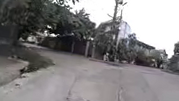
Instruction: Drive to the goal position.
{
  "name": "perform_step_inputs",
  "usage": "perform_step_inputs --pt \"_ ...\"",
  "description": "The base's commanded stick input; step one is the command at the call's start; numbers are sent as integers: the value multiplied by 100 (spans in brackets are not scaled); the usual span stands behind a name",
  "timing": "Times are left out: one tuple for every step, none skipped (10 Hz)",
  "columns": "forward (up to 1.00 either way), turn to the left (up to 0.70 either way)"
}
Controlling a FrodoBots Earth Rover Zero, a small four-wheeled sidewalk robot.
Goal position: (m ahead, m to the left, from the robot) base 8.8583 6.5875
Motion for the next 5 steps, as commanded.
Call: perform_step_inputs --pt "100 0" --pt "100 0" --pt "100 0" --pt "100 0" --pt "100 0"
